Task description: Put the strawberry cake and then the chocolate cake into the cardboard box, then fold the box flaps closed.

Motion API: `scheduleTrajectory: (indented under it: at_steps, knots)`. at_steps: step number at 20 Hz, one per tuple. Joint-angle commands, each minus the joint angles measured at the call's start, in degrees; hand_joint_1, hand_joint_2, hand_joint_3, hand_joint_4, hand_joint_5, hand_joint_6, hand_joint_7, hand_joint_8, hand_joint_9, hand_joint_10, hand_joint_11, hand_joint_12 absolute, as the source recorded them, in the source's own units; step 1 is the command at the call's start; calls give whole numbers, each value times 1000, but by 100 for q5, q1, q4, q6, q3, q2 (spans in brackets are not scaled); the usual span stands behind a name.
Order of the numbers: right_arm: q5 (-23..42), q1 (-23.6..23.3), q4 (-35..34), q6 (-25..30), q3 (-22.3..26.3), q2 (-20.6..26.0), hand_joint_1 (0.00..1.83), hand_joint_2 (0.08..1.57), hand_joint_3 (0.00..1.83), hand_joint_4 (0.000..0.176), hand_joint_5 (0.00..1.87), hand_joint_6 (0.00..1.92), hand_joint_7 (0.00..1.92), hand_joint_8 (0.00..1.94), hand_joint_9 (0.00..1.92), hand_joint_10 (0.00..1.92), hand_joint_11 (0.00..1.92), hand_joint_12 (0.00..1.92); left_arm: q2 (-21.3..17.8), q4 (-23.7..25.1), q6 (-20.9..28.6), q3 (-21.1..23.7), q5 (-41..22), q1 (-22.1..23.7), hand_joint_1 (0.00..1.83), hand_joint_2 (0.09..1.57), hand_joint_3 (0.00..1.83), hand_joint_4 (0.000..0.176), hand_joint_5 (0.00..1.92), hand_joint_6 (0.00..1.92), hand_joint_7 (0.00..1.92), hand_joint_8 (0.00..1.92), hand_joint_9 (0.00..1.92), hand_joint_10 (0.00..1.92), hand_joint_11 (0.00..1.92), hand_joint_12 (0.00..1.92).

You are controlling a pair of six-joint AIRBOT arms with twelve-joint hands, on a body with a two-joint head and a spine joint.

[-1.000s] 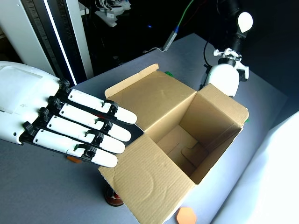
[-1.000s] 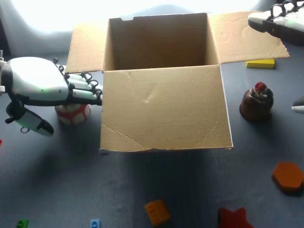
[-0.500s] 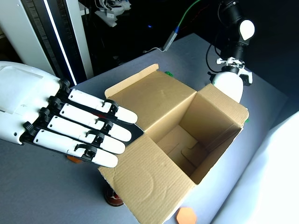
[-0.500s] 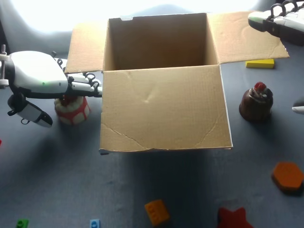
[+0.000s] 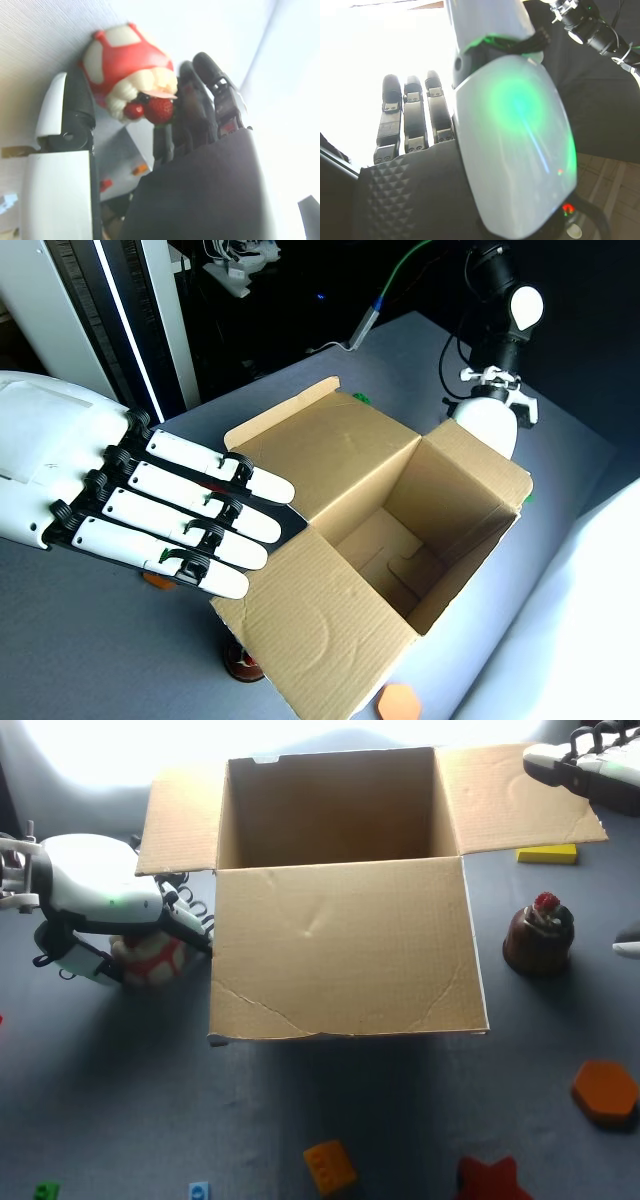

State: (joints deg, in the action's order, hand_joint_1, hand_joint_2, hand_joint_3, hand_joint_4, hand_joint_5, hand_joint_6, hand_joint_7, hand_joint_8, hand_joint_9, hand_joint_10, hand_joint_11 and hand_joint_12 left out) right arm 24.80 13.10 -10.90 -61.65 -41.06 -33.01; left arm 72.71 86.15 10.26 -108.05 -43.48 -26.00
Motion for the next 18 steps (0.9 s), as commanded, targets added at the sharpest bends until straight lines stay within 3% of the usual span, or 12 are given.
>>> scheduleTrajectory:
  at_steps: [1,2,4,9,12,18]
  knots:
    - [695,-67,20,20,0,65,1191,960,5,25,38,3,114,3,100,2,0,396,-39,-250,-34,0,-39,-1,1321,1205,6,0,601,1046,724,1183,782,1417,566,1643]
    - [695,-67,20,20,0,65,1211,955,2,22,50,4,119,2,108,3,0,411,-41,-249,-34,4,-39,-6,1330,1228,3,0,640,1204,724,1372,803,1527,612,1688]
    - [694,-67,20,20,0,65,1191,972,7,25,43,1,116,0,106,2,0,388,-52,-246,-34,4,-40,-19,1335,1217,0,0,738,1153,742,1384,808,1546,684,1710]
    - [693,-67,20,18,0,65,1171,979,6,32,43,0,113,2,102,3,0,391,-223,-199,-27,145,-52,-21,1339,1231,1,0,712,1256,696,1437,772,1567,714,1707]
    - [693,-67,20,17,0,65,1129,984,3,34,31,1,102,2,110,4,0,464,-500,-90,19,490,-54,-9,1339,1228,1,0,708,1273,715,1426,770,1546,708,1706]
    - [693,-66,20,17,0,67,1155,970,0,30,35,3,99,0,101,3,0,369,-1231,287,136,1300,-38,246,1341,1224,0,0,745,1233,704,1415,767,1553,681,1714]
